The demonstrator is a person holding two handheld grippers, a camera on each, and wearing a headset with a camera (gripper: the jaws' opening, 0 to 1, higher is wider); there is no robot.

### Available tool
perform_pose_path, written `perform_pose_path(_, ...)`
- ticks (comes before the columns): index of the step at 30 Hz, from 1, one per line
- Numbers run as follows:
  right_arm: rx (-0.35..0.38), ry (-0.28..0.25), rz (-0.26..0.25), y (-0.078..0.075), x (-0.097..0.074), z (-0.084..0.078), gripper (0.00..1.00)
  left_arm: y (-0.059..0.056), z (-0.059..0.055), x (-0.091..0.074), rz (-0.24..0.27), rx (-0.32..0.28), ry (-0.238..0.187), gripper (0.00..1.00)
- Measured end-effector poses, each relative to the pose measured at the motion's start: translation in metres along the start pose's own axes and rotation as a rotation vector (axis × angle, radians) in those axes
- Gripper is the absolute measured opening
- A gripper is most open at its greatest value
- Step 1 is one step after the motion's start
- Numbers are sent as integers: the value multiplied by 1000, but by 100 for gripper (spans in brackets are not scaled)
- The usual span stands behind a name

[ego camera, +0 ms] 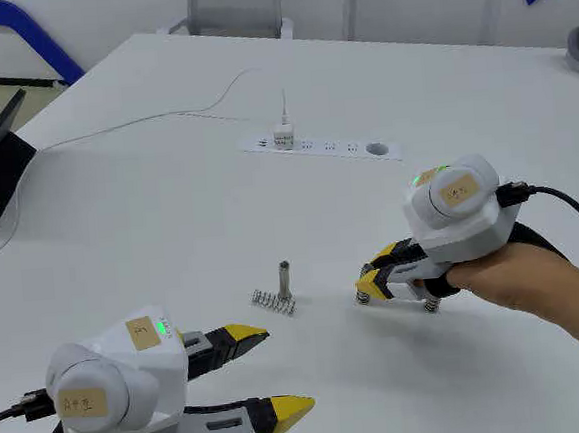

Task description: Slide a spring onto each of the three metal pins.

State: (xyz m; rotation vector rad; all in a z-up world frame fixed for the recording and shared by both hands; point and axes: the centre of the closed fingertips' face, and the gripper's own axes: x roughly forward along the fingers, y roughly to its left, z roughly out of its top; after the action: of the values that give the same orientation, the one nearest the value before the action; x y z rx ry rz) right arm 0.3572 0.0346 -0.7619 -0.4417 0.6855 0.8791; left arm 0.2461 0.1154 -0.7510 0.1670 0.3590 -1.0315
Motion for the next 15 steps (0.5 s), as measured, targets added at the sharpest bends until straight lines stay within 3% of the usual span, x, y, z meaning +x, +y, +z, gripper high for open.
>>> perform_pose_path(15,8,-3,-23,5,-15,-11,18,-2,2,0,-8,4,-3,49)
